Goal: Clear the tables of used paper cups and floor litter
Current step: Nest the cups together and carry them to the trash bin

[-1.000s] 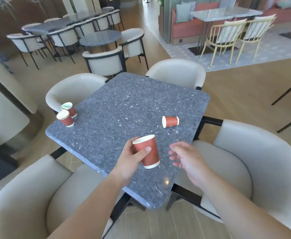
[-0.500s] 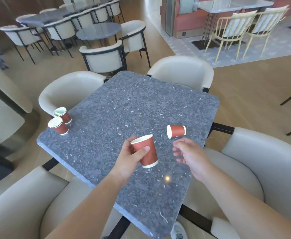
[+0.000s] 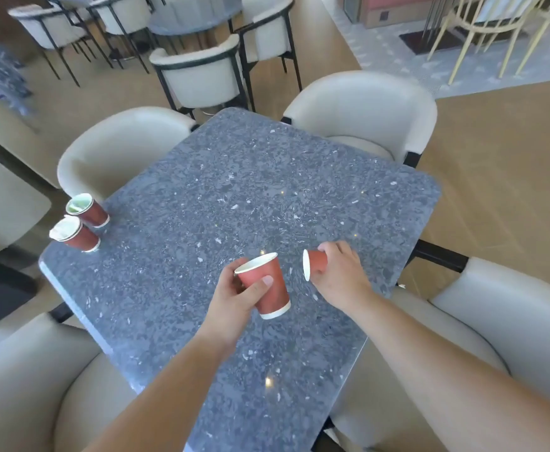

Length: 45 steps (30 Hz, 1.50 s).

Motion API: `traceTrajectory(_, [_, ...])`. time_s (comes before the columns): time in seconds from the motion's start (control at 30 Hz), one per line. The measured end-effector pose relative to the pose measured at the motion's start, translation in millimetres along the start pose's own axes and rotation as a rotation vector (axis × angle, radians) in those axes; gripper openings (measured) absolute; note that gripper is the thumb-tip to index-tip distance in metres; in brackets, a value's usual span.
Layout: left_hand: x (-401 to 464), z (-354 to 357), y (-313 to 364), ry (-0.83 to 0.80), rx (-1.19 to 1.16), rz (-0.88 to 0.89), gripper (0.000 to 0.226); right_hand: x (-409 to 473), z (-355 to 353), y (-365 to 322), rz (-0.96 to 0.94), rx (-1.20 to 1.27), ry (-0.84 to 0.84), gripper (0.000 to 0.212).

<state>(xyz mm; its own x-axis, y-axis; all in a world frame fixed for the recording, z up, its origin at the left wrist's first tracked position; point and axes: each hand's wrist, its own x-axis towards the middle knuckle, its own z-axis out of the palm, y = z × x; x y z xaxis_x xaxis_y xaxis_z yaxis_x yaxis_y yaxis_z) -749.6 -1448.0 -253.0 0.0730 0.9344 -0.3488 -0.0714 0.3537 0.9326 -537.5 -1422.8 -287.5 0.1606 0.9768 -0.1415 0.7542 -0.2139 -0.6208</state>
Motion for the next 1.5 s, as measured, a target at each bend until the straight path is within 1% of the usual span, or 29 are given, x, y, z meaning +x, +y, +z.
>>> traceTrajectory(0.1, [16, 16, -12, 0.003, -0.014, -0.037, 0.067, 20, 5, 17, -0.014, -0.173, -0.093, 0.066])
traceTrajectory(0.2, [26, 28, -19, -0.003, -0.012, -0.065, 0.074, 29, 13, 25, -0.048, -0.261, -0.193, 0.078])
traceTrajectory(0.33, [37, 39, -22, -0.027, 0.007, -0.087, 0.07, 37, 22, 32, -0.065, -0.338, -0.249, 0.071])
traceTrajectory(0.47, [42, 43, -20, -0.028, 0.015, -0.101, 0.074, 32, 30, 36, -0.088, -0.405, -0.267, 0.071])
traceTrajectory(0.6, [42, 39, -17, -0.03, 0.027, -0.095, 0.074, 23, 36, 38, -0.077, -0.402, -0.283, 0.07])
traceTrajectory(0.77, [38, 28, -13, 0.006, 0.02, -0.075, 0.079, 10, 40, 40, 0.015, -0.266, -0.342, 0.064])
traceTrajectory(0.9, [32, 17, -6, 0.059, 0.046, -0.034, 0.069, -13, 41, 40, 0.039, -0.034, -0.297, 0.061])
traceTrajectory(1.03, [24, 5, 5, 0.118, 0.077, 0.024, 0.081, -39, 36, 26, 0.012, 0.113, -0.247, 0.063])
traceTrajectory(1.1, [17, 1, 11, 0.122, 0.095, 0.042, 0.073, -52, 32, 14, -0.001, 0.167, -0.212, 0.064])
traceTrajectory(1.17, [7, -3, 18, 0.1, 0.127, 0.06, 0.061, -66, 28, 0, -0.006, 0.244, -0.191, 0.065])
traceTrajectory(1.2, [1, -5, 22, 0.086, 0.132, 0.072, 0.06, -73, 26, -8, -0.011, 0.279, -0.182, 0.067])
traceTrajectory(1.37, [-33, -14, 37, 0.011, 0.143, 0.141, 0.075, -104, 23, -52, -0.09, 0.378, -0.095, 0.066])
traceTrajectory(1.5, [-64, -29, 44, -0.05, 0.208, 0.18, 0.069, -132, 23, -81, -0.119, 0.386, -0.023, 0.06])
